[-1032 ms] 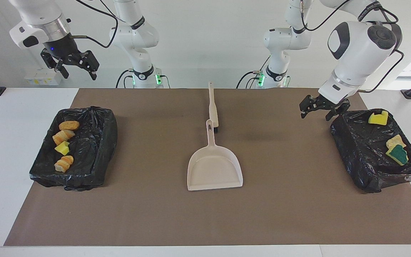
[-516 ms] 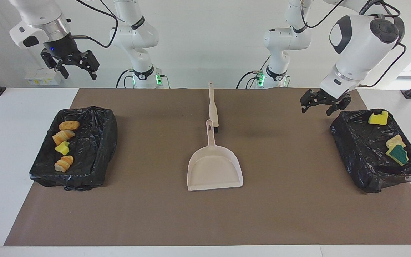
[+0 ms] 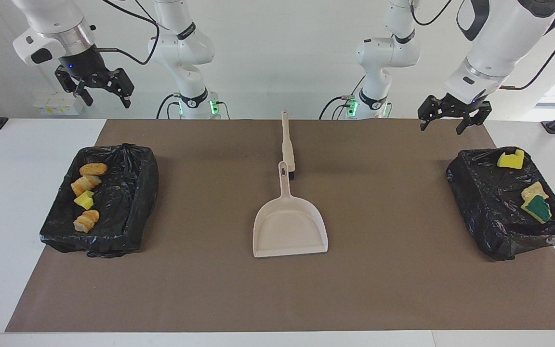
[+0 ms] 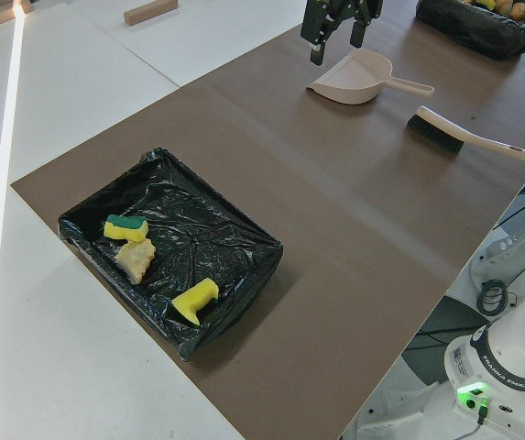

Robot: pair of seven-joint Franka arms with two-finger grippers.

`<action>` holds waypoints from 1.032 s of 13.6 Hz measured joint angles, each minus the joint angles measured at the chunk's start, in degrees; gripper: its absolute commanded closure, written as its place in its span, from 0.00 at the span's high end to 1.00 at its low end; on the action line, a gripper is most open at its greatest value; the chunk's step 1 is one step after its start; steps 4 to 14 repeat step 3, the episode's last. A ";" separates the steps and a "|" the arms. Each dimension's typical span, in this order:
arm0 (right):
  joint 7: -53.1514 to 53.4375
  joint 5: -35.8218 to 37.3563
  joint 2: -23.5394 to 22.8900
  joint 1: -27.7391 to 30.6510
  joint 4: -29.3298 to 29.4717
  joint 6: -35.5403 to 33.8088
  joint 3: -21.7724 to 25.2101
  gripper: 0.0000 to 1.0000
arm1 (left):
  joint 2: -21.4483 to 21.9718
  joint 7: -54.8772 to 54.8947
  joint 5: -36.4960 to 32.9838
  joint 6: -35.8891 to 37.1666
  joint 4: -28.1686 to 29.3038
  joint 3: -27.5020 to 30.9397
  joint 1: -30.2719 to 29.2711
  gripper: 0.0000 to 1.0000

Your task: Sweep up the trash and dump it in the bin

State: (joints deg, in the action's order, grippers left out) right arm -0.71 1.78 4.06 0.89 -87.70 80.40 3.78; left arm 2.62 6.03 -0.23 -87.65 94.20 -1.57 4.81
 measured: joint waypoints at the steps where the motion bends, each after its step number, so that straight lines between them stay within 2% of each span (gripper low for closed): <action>1: 0.00 0.00 0.00 0.00 0.00 0.00 0.00 1.00 | -0.01 0.07 0.00 -0.02 0.00 0.00 0.00 1.00; 14: 0.00 0.00 0.00 0.00 0.00 0.00 0.00 1.00 | -0.01 0.09 0.00 -0.29 0.00 -0.03 0.00 1.00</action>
